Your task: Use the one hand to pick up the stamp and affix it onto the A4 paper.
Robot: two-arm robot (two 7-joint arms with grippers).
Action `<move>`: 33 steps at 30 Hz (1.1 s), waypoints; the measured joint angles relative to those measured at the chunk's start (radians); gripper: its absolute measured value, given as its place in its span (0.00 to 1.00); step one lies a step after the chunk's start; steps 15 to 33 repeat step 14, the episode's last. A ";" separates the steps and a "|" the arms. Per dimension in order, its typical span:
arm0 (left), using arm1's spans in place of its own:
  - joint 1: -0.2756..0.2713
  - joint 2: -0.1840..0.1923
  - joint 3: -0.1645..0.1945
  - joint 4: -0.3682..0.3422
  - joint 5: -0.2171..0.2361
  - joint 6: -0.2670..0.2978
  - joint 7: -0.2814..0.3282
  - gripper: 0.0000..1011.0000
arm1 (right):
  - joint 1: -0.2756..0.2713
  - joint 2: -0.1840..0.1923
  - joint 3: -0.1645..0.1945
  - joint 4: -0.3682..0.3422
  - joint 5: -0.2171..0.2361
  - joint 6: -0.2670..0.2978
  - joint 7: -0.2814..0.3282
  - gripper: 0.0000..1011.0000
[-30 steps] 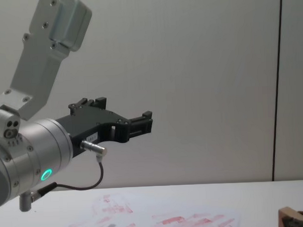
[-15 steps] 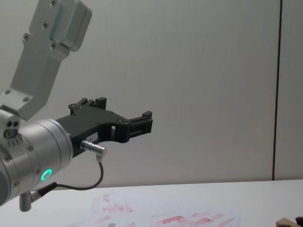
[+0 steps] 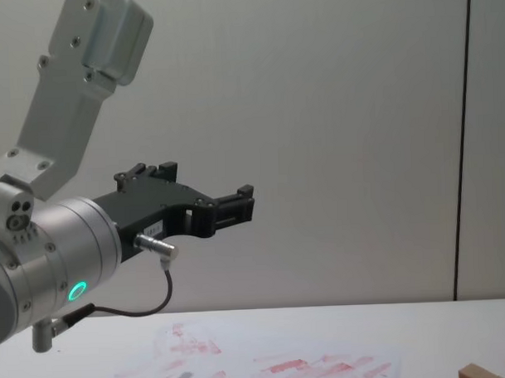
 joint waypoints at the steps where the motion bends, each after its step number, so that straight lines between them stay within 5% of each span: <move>1: 0.000 0.000 0.000 0.000 0.000 0.000 0.000 0.99 | 0.000 0.000 0.000 0.001 0.000 0.000 0.000 0.80; 9: 0.000 0.000 0.000 0.000 0.000 0.000 0.000 0.99 | 0.001 -0.001 -0.001 0.002 -0.002 -0.001 0.001 0.99; 33: 0.000 0.000 0.000 0.000 0.000 0.000 0.000 0.99 | 0.001 -0.001 -0.001 0.003 -0.003 -0.001 0.001 0.99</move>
